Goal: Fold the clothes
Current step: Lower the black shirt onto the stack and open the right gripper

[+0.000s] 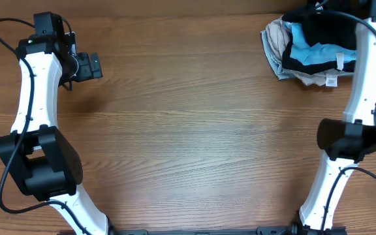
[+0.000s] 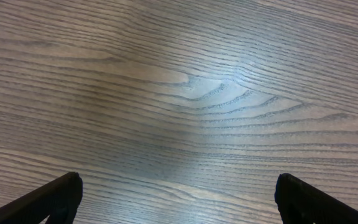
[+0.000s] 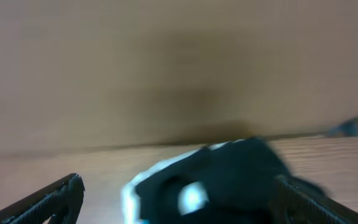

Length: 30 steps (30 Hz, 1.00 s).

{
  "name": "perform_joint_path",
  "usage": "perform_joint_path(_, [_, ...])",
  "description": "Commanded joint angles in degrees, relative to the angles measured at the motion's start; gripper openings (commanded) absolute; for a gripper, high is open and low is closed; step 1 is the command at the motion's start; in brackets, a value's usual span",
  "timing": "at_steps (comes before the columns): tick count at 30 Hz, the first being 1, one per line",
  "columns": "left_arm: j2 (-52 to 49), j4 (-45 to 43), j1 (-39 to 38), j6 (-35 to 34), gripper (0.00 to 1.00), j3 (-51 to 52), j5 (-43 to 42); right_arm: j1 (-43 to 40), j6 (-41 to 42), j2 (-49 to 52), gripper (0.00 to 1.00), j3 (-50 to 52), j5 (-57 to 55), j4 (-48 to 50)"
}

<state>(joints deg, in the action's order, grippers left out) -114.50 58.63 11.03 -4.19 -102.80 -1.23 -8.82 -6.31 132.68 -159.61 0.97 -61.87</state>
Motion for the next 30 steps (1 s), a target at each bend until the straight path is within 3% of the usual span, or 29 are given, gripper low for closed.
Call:
perform_joint_path(1, [-0.6, -0.2, 0.2, -0.5, 1.00, -0.3, 0.2, -2.8, 4.1, 1.0, 1.00, 5.0, -2.1, 2.7])
perform_joint_path(6, [-0.6, -0.2, 0.2, -0.6, 1.00, -0.3, 0.2, -4.5, 4.9, 2.0, 1.00, 16.4, 3.0, 5.8])
perform_joint_path(17, [-0.6, -0.2, 0.2, -0.5, 1.00, -0.3, 0.2, -3.1, 8.1, 3.3, 1.00, 41.8, 3.2, 11.6])
perform_joint_path(23, [-0.6, -0.2, 0.2, -0.5, 1.00, -0.3, 0.2, -3.1, 8.1, 2.3, 1.00, 39.0, 3.5, 8.8])
perform_joint_path(30, [-0.6, -0.2, 0.2, -0.5, 1.00, -0.3, 0.2, -3.1, 8.1, -2.9, 1.00, 25.8, 3.7, -0.9])
